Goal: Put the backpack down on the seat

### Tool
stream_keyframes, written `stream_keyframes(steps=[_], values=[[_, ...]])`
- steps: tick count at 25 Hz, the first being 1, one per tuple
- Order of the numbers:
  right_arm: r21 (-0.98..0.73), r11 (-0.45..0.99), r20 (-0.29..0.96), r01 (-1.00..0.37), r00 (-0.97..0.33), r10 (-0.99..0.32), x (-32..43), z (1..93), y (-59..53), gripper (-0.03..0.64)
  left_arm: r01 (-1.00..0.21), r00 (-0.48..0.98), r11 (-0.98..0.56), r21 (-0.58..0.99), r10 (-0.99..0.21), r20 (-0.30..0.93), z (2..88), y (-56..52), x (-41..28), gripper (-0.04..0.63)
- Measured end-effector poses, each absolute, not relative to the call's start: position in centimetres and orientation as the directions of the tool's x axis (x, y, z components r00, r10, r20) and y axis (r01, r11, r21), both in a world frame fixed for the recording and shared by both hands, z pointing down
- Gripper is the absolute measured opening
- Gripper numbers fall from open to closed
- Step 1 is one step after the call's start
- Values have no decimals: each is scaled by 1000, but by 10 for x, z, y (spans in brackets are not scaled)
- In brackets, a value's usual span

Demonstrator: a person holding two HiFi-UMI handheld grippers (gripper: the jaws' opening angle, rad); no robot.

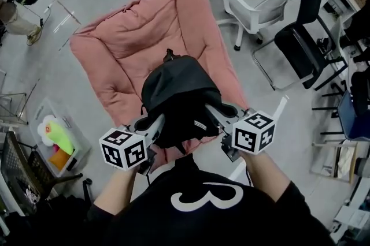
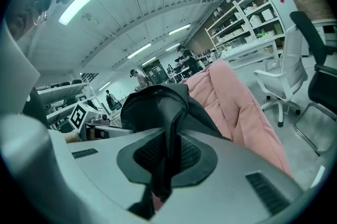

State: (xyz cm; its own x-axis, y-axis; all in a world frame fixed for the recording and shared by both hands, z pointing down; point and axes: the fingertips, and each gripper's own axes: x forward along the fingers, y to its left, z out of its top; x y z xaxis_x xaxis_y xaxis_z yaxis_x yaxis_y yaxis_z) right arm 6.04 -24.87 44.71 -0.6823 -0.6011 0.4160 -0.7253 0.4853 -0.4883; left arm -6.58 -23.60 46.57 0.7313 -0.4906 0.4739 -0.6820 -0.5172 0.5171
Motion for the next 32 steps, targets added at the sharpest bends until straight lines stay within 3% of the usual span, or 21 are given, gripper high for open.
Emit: stream_keyframes(steps=[16, 32], values=[[-468, 482, 534, -741, -672, -513, 31, 546, -344, 26, -745, 667, -451, 492, -501, 551, 566, -319, -90, 17], [-403, 489, 567, -774, -630, -530, 18, 631, -413, 28, -815, 578, -434, 384, -560, 593, 642, -393, -106, 18]])
